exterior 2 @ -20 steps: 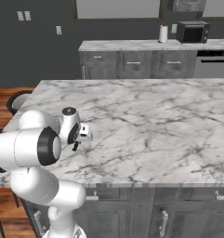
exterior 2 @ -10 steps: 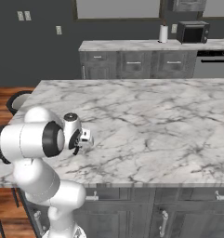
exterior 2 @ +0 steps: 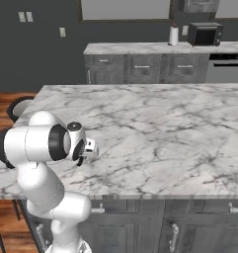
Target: Retrieve the butter from the fridge and place it on a plate on the dining table. Then retrieve the butter knife by the fridge and place it near the plate.
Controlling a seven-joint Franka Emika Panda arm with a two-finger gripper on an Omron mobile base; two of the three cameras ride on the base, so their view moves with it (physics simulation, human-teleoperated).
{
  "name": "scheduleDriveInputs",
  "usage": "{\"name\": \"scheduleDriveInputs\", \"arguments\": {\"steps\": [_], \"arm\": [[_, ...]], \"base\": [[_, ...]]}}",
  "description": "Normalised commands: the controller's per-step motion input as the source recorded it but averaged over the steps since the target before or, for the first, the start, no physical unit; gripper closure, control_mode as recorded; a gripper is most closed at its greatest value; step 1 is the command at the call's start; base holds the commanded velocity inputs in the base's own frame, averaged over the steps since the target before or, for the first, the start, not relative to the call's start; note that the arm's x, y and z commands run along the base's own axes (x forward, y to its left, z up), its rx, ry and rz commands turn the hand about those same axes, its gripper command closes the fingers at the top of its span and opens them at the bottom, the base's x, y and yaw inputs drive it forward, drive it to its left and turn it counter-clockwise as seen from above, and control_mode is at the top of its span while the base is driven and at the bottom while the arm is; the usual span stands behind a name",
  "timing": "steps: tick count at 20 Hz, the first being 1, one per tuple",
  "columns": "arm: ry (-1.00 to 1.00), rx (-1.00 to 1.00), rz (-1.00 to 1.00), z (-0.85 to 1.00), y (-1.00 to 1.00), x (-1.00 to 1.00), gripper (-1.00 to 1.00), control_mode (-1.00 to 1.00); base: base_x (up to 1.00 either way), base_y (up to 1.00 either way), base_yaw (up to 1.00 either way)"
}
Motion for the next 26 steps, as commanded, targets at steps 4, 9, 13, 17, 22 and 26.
{"name": "scheduleDriveInputs", "arguments": {"steps": [4,9,13,17,22,26], "arm": [[0.0,0.0,-0.08,-0.05,0.35,0.22,1.0,-1.0],[0.0,0.0,-0.02,-0.03,0.03,0.1,1.0,-1.0],[-0.01,0.0,0.0,-0.01,0.0,0.0,-1.0,-1.0],[0.0,-0.01,-0.03,0.05,0.0,0.0,-1.0,-1.0],[0.04,-0.01,-0.04,0.48,-0.03,-0.05,-1.0,-1.0],[0.08,0.06,-0.01,0.91,-0.08,-0.17,-1.0,-1.0]], "base": [[0.0,0.0,0.0],[0.0,0.0,0.0],[0.0,0.0,0.0],[0.0,0.0,0.0],[0.0,0.0,0.0],[0.0,0.0,0.0]]}}
